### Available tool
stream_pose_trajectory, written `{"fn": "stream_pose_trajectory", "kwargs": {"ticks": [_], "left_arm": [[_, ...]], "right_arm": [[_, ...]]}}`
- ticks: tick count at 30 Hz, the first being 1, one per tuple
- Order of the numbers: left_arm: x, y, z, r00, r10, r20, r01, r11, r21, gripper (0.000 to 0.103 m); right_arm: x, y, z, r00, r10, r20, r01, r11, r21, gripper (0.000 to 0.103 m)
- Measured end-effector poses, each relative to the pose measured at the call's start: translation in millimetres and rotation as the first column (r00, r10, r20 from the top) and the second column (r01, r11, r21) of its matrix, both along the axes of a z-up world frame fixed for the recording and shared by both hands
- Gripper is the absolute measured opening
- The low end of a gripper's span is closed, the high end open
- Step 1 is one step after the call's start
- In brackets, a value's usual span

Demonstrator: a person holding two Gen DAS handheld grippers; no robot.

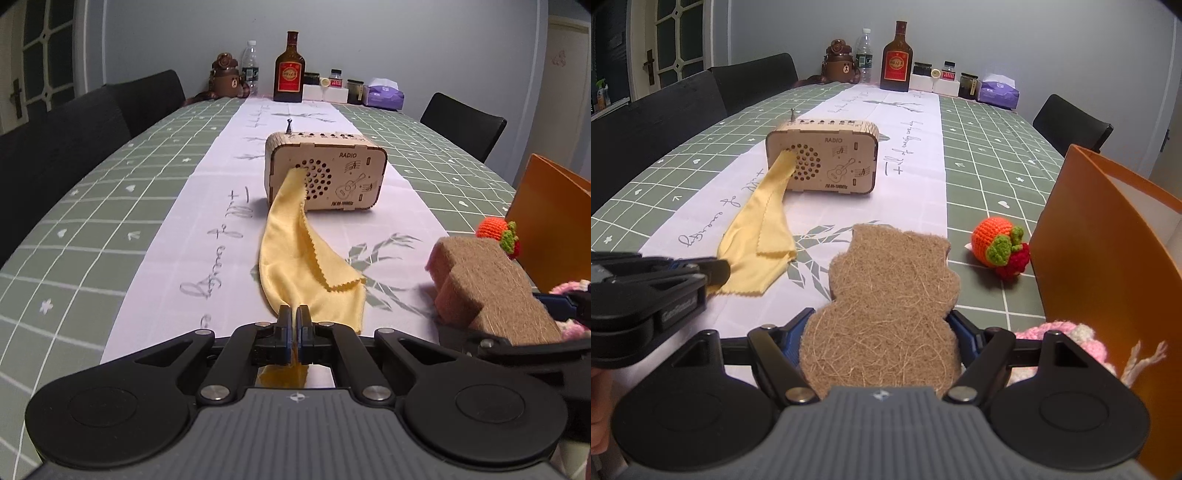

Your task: Organize soft objects

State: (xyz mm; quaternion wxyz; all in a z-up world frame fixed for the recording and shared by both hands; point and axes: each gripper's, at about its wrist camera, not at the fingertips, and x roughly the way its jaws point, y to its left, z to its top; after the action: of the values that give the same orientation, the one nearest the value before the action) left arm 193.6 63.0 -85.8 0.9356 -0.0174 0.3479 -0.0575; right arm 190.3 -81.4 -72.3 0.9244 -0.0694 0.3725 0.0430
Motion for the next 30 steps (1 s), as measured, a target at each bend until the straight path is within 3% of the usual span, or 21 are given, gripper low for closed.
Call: {"fn": "stream_pose_trajectory", "kwargs": {"ticks": [4, 5, 7, 8, 9, 13, 18, 21, 23, 25, 28, 30], "left_arm": [[-24, 0, 0, 1.0, -0.017, 0.018, 0.016, 0.999, 0.037, 0.004], [-27, 0, -1, 0.999, -0.018, 0.032, 0.017, 0.999, 0.043, 0.011], [-29, 0, -1, 0.998, -0.03, 0.053, 0.027, 0.999, 0.047, 0.039], [-29, 1, -1, 0.998, -0.031, 0.059, 0.029, 0.999, 0.035, 0.064], [-27, 2, -1, 0.997, -0.028, 0.067, 0.027, 1.0, 0.016, 0.079], [-16, 1, 0, 0.997, 0.029, 0.068, -0.031, 0.999, 0.02, 0.088], [5, -2, -4, 0.999, 0.0, 0.045, -0.001, 1.0, 0.009, 0.09], [18, -4, -5, 0.999, -0.041, 0.019, 0.042, 0.998, -0.041, 0.093], [24, -11, -8, 0.999, -0.047, 0.027, 0.047, 0.999, -0.005, 0.095], [25, -21, -12, 0.998, -0.05, 0.037, 0.046, 0.995, 0.083, 0.096], [24, -22, -9, 0.999, -0.041, 0.022, 0.039, 0.997, 0.071, 0.08], [24, -20, -3, 1.0, -0.029, 0.007, 0.028, 0.997, 0.074, 0.032]], "right_arm": [[-3, -3, 1, 1.0, -0.008, 0.003, 0.008, 1.0, 0.0, 0.075], [-3, -4, 0, 1.0, -0.011, 0.001, 0.011, 1.0, -0.001, 0.075], [-4, -4, -1, 1.0, -0.015, -0.002, 0.015, 1.0, -0.002, 0.075], [-4, -4, -2, 1.0, -0.017, -0.005, 0.017, 1.0, -0.003, 0.075], [-5, -4, -2, 1.0, -0.019, -0.006, 0.019, 1.0, -0.003, 0.075], [-7, -4, -2, 1.0, -0.021, -0.008, 0.021, 1.0, -0.007, 0.075], [-7, -3, -1, 1.0, -0.023, -0.007, 0.023, 1.0, -0.011, 0.075], [-5, -4, -2, 1.0, -0.02, -0.017, 0.02, 1.0, 0.0, 0.075], [-4, -3, -2, 1.0, -0.017, -0.021, 0.017, 1.0, 0.003, 0.075], [-4, -3, -2, 1.0, -0.015, -0.021, 0.015, 1.0, 0.008, 0.075], [-5, -5, 0, 1.0, -0.014, -0.016, 0.014, 1.0, 0.011, 0.075], [-6, -6, 1, 1.0, -0.013, -0.013, 0.013, 1.0, 0.013, 0.075]]}}
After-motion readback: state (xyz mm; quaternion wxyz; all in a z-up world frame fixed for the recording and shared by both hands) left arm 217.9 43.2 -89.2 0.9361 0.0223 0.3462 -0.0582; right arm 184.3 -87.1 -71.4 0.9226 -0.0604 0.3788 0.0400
